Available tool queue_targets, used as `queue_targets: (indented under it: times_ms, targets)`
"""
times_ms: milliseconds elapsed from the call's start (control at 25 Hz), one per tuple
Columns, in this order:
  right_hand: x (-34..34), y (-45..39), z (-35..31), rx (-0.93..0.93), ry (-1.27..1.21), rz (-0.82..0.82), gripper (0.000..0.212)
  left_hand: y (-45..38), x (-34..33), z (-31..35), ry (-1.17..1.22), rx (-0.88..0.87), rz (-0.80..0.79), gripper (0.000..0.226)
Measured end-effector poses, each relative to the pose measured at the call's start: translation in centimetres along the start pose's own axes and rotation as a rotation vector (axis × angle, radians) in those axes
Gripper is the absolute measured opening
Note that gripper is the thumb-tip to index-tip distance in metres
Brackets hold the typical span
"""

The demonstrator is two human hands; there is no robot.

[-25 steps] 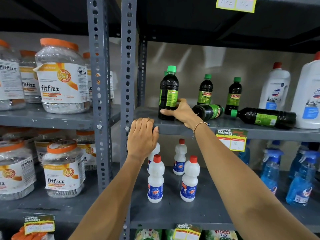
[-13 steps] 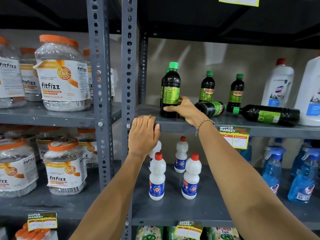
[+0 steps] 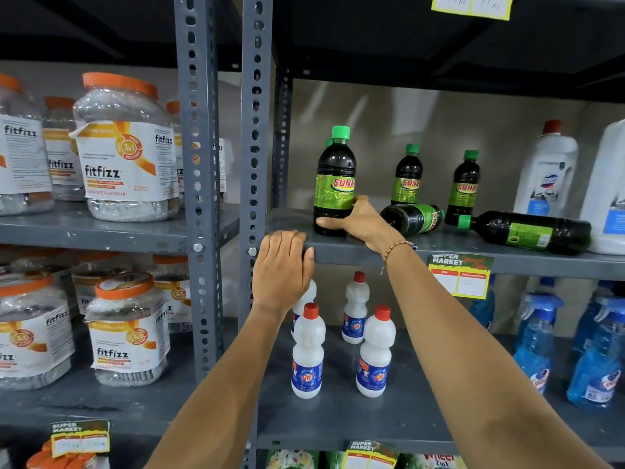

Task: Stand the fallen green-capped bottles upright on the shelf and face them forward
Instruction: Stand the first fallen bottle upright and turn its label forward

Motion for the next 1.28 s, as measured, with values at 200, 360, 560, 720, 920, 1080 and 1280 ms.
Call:
queue_targets:
  times_ms: [200, 360, 560, 720, 920, 1080, 1280]
  targets:
    - [-0.1, -0.1, 0.1, -0.014, 0.006, -0.022, 0.089, -0.1, 0.0, 0.1, 0.011, 0.002, -0.018, 0.037]
    - [0.1, 0.2, 0.0, -0.017, 0.074, 0.026, 0.084, -0.1, 0.1, 0.0, 0.013, 0.002, -0.026, 0.038]
    - [0.1, 0.3, 0.1, -0.02, 0.096, 0.032, 0.081, -0.1, 0.2, 0.2, 0.008, 0.008, -0.05, 0.039]
    - [0.1, 0.3, -0.1, 0.003, 0.127, 0.051, 0.079, -0.2, 0.1, 0.2, 0.012, -0.004, -0.054, 0.045]
    - [0.1, 0.1, 0.0, 0.002, 0.115, 0.035, 0.08, -0.3, 0.2, 0.3, 0.007, 0.001, -0.07, 0.044]
    - [0.4, 0.6, 0.1, -0.029, 0.048, -0.048, 0.09, -2.7, 1.0, 0.9, -0.068, 0.008, -0.187, 0.042]
    - [1.8, 1.6, 1.0, -0.062, -0.145, 0.013, 0.077, -6.8, -1.0, 1.1, 0.303, 0.139, -0.605, 0.062]
Point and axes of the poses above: each hand's wrist, its own y-axis away from the middle knuckle, its own x-axis out of the back of the hand, z = x × y, the point moved 8 cm from there along -y, towards the middle knuckle, and after that the axes turned 6 degrees about -z, right-handed, at the moved point
